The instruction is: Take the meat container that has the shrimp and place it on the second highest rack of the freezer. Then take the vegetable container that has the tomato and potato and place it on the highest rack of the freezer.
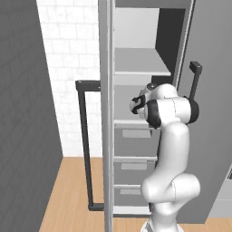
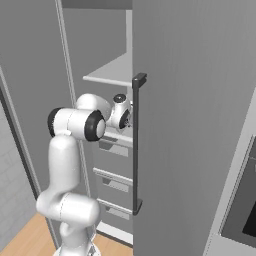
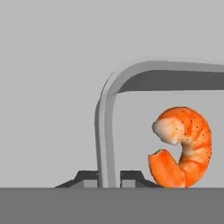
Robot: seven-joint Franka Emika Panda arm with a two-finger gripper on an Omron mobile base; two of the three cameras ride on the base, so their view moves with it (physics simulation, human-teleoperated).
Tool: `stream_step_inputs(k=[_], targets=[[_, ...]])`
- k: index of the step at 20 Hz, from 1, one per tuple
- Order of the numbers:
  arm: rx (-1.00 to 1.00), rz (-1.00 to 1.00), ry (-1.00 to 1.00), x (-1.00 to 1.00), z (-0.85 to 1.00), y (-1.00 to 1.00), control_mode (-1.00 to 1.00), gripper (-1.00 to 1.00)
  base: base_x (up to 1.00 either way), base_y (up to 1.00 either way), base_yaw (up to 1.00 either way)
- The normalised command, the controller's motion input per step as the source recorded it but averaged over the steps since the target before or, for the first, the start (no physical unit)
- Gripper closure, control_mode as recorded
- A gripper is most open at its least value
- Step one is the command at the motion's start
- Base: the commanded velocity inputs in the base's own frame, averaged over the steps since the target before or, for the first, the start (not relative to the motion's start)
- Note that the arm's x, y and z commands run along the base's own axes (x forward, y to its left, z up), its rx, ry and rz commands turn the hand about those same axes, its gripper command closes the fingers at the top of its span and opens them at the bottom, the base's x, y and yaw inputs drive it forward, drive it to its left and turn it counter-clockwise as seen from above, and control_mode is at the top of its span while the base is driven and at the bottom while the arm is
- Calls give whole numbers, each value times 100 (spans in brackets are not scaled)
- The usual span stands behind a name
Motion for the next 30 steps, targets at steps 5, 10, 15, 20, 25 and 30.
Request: stream_step_inputs(k=[5, 10, 15, 20, 25, 30], targets=[[0, 0, 0, 0, 0, 0, -100, -100, 0, 0, 0], [0, 0, 0, 0, 0, 0, -100, -100, 0, 0, 0], [0, 0, -1, -15, 26, 0, -100, -100, 0, 0, 0], [0, 0, 0, -66, 28, 7, -100, -100, 0, 0, 0], [-3, 0, 0, -95, 11, 14, -100, -100, 0, 0, 0], [-1, 0, 0, -66, 34, 33, -100, -100, 0, 0, 0]])
